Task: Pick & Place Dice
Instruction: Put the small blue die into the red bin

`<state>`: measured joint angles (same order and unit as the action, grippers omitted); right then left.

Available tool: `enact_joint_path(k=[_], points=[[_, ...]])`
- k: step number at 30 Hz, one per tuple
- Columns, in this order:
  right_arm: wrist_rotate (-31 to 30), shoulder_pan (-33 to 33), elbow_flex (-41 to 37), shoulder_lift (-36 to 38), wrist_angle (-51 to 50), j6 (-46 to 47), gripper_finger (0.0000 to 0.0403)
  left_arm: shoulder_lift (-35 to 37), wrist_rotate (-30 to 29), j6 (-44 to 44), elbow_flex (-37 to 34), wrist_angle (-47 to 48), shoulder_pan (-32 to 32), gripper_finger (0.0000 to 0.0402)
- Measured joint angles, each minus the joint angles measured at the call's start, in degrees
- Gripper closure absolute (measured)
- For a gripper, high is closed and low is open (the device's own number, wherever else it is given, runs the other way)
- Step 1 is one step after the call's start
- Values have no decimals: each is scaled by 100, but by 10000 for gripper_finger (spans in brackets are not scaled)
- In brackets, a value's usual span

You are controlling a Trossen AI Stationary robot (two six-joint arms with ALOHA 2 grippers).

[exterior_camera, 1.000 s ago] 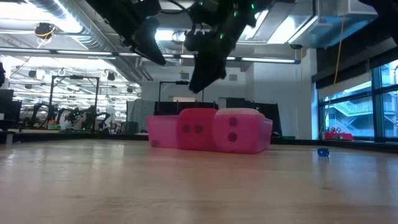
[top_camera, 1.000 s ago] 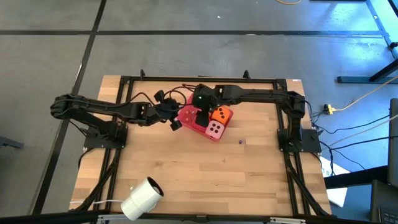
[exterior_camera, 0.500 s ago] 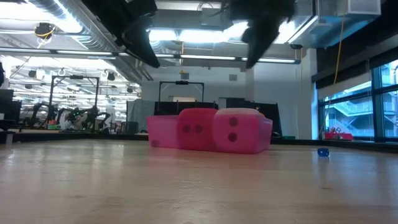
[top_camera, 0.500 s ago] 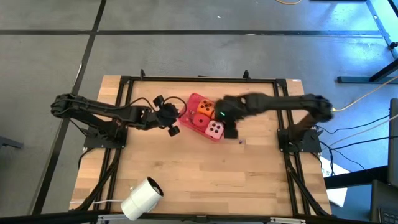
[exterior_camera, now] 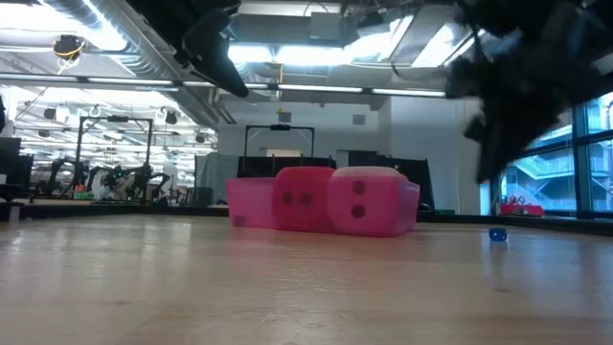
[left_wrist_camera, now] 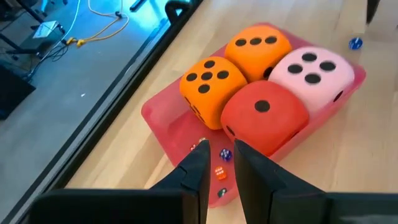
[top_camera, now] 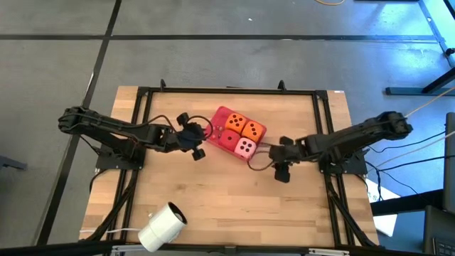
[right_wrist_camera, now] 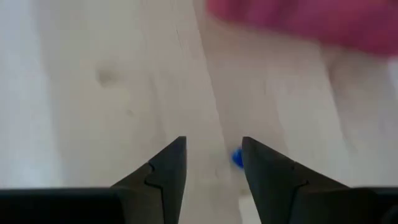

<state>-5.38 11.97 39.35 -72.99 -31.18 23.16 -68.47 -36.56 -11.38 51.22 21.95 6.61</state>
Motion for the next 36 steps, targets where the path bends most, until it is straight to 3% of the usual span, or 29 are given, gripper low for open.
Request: enact_joint_path(k=[4,9,15,22,36], points=[[-266,20,-494,-114,17,34,248,0,-11,14,0,-263,0,338],[-337,-13,-567,-140,113,21,248,0,-13,216,-2,-498,0,339],[-833,-9,-612,-140,293,32,248,0,-11,216,-2,-592,0,340],[-599,-9,-991,-140,1073,367,248,0,-7,214,-2,-539,0,341],[-574,-9,-1330,-140,1124,1657,248,0,76,208,-2,-485,4,341]])
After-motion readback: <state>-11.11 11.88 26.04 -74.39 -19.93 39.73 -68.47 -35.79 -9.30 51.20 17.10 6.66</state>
